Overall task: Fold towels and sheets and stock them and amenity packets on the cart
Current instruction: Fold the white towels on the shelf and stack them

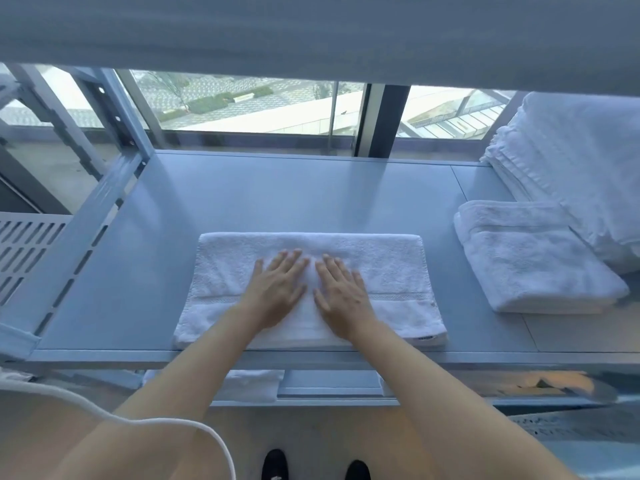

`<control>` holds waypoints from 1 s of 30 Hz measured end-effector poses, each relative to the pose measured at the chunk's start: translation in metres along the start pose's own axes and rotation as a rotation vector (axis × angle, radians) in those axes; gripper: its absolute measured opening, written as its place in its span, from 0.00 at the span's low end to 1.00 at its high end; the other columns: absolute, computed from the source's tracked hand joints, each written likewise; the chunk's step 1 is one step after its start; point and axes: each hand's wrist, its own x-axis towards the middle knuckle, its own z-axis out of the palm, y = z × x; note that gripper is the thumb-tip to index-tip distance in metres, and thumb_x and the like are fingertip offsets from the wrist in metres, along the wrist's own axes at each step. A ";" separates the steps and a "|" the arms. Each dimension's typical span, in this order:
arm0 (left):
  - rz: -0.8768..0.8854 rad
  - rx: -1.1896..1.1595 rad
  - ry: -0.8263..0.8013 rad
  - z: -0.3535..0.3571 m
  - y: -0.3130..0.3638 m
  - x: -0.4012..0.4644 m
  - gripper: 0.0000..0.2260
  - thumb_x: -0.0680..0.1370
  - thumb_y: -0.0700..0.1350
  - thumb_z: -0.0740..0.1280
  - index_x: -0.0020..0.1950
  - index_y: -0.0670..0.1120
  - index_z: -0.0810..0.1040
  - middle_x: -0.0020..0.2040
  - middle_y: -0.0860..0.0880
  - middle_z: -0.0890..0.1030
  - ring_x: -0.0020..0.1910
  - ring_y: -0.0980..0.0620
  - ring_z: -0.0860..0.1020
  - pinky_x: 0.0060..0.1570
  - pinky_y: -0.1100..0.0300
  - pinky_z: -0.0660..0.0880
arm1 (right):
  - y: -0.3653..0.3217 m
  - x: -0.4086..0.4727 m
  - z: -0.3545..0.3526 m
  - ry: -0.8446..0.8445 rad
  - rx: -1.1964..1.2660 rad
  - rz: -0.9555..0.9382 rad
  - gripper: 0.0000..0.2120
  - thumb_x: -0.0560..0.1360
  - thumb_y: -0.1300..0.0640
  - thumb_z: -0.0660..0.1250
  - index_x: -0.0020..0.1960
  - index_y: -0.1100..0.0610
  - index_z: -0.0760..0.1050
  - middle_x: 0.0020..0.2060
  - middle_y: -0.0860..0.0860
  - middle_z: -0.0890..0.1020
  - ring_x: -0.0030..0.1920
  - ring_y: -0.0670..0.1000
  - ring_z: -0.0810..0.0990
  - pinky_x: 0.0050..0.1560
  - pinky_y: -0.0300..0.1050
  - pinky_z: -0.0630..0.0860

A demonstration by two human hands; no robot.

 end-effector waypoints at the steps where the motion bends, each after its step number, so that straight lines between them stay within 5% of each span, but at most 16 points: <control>1: -0.026 0.020 0.000 0.000 -0.017 0.002 0.28 0.85 0.60 0.52 0.84 0.56 0.52 0.85 0.54 0.50 0.84 0.51 0.48 0.79 0.40 0.48 | 0.010 0.003 0.000 0.012 -0.037 0.025 0.31 0.84 0.44 0.55 0.84 0.49 0.52 0.84 0.47 0.50 0.83 0.50 0.48 0.81 0.57 0.47; 5: -0.194 -0.013 0.065 -0.005 -0.097 -0.016 0.34 0.79 0.67 0.41 0.84 0.58 0.52 0.85 0.56 0.49 0.83 0.52 0.48 0.80 0.43 0.48 | 0.075 -0.004 -0.014 0.087 -0.082 0.134 0.30 0.83 0.41 0.53 0.84 0.46 0.52 0.84 0.45 0.50 0.83 0.49 0.47 0.82 0.55 0.45; 11: -0.321 -0.042 0.060 -0.007 -0.110 -0.028 0.29 0.85 0.61 0.50 0.85 0.56 0.51 0.85 0.55 0.47 0.83 0.54 0.44 0.79 0.38 0.51 | 0.110 -0.005 -0.030 0.069 -0.148 0.161 0.30 0.84 0.43 0.50 0.84 0.48 0.50 0.84 0.46 0.49 0.83 0.48 0.46 0.82 0.52 0.43; 16: -0.412 -0.082 0.085 0.001 -0.083 -0.037 0.29 0.85 0.59 0.53 0.85 0.54 0.51 0.85 0.53 0.47 0.83 0.52 0.45 0.78 0.39 0.51 | 0.053 0.007 -0.033 0.092 -0.103 0.275 0.29 0.83 0.49 0.54 0.83 0.54 0.55 0.84 0.53 0.53 0.83 0.54 0.50 0.80 0.64 0.48; 21: -0.442 -0.097 0.096 0.012 -0.062 -0.064 0.30 0.84 0.60 0.53 0.85 0.55 0.49 0.85 0.53 0.46 0.83 0.52 0.45 0.78 0.37 0.52 | -0.032 -0.001 0.004 0.042 0.077 0.240 0.35 0.82 0.37 0.51 0.84 0.54 0.51 0.84 0.52 0.48 0.83 0.56 0.44 0.79 0.66 0.43; 24: -0.494 -0.047 0.078 0.011 -0.057 -0.090 0.31 0.83 0.62 0.57 0.84 0.54 0.55 0.84 0.52 0.54 0.83 0.50 0.52 0.75 0.34 0.56 | -0.031 -0.010 0.022 0.017 -0.064 0.222 0.37 0.83 0.37 0.47 0.84 0.56 0.44 0.84 0.53 0.41 0.83 0.55 0.37 0.80 0.64 0.38; 26: -0.493 -0.007 0.172 0.005 -0.051 -0.102 0.27 0.81 0.61 0.61 0.78 0.51 0.68 0.79 0.47 0.68 0.77 0.44 0.65 0.71 0.32 0.61 | -0.023 -0.014 0.027 0.016 -0.100 0.121 0.38 0.82 0.36 0.44 0.85 0.55 0.43 0.83 0.53 0.39 0.83 0.54 0.35 0.80 0.63 0.37; 28: -0.417 0.002 0.327 -0.003 -0.045 -0.106 0.23 0.79 0.58 0.60 0.68 0.47 0.78 0.67 0.45 0.79 0.65 0.40 0.75 0.65 0.33 0.68 | -0.015 -0.012 0.027 -0.016 -0.117 -0.022 0.38 0.81 0.36 0.44 0.85 0.54 0.45 0.84 0.52 0.41 0.83 0.54 0.38 0.80 0.63 0.38; 30: -0.275 -0.083 0.406 -0.009 -0.039 -0.100 0.25 0.77 0.56 0.58 0.68 0.45 0.78 0.65 0.44 0.80 0.63 0.39 0.77 0.63 0.38 0.72 | -0.002 -0.008 0.020 -0.070 -0.160 -0.224 0.37 0.81 0.36 0.46 0.85 0.53 0.46 0.84 0.51 0.43 0.83 0.53 0.40 0.80 0.63 0.43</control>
